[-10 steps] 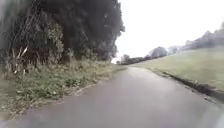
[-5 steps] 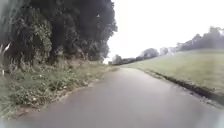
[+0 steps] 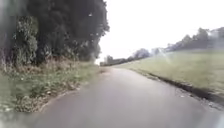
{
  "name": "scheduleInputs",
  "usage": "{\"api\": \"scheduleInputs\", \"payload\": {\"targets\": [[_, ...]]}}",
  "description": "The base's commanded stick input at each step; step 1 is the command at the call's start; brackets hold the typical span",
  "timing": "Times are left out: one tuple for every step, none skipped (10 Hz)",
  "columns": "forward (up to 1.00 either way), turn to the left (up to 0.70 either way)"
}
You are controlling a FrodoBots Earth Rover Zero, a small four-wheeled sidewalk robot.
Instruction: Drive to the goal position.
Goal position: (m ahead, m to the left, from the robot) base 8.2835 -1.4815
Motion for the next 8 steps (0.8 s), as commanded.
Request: {"api": "scheduleInputs", "payload": {"targets": [[0.98, -0.39], [0.99, -0.40], [1.00, -0.40], [1.00, -0.40], [1.00, -0.38], [1.00, -0.39], [1.00, -0.40], [1.00, -0.40]]}}
